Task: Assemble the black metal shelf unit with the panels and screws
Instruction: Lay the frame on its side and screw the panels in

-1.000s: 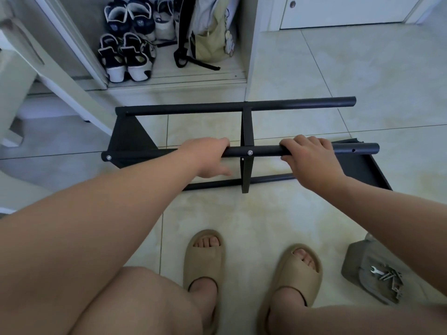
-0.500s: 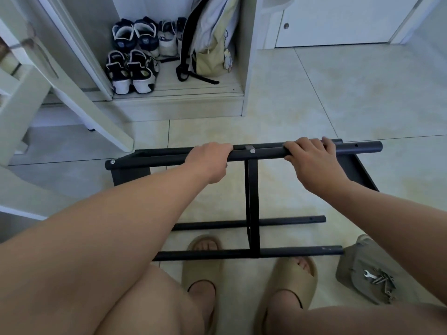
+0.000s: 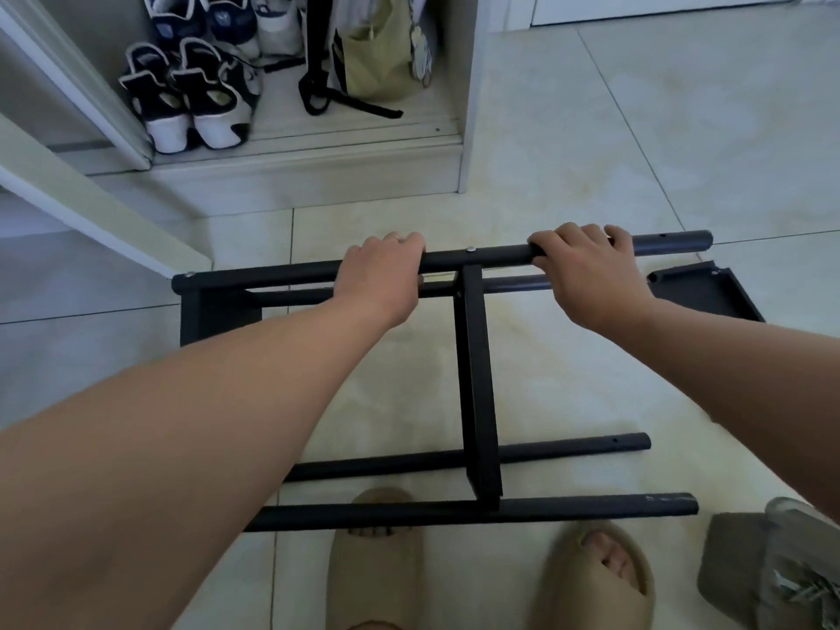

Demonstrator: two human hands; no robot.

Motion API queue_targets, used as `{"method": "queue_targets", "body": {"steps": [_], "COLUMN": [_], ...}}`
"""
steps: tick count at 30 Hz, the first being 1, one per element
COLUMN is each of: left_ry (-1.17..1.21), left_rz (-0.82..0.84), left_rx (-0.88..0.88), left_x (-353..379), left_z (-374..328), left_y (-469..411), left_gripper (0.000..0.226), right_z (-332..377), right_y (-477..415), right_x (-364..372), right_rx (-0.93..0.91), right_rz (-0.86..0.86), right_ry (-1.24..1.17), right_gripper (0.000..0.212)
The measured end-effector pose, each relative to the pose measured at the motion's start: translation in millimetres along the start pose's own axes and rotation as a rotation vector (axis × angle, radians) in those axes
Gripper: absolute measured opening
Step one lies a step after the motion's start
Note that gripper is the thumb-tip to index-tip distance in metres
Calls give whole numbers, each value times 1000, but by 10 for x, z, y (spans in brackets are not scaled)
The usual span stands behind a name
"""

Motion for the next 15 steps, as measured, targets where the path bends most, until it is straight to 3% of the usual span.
{"method": "queue_targets", "body": {"steps": [8,12,15], "left_ry": [-54,-34,29], "left_rz": [10,-59,-54], "left_rx": [-36,-42,-99], "left_x": [864,914,868], "left_z": [260,317,305], "left_y": [-695,-885,-826], "left_gripper": [19,21,36], "right_z": [-81,-128,-116], "right_y": [-680,-834,-720], "right_x": [952,1030,927], "right_rx": [70,122,113], "right_rz": [-40,-71,-53], "right_ry": [-38,-122,-201], "right_gripper": [31,34,44]}}
Point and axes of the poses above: each hand's wrist, its own y-axis away from the middle knuckle, its own x-axis out of the palm, z = x × y, the point moved 5 cm from there along -y, towards the middle knuckle, and after that the axes turned 7 degrees about -z, right-handed, at the moved point
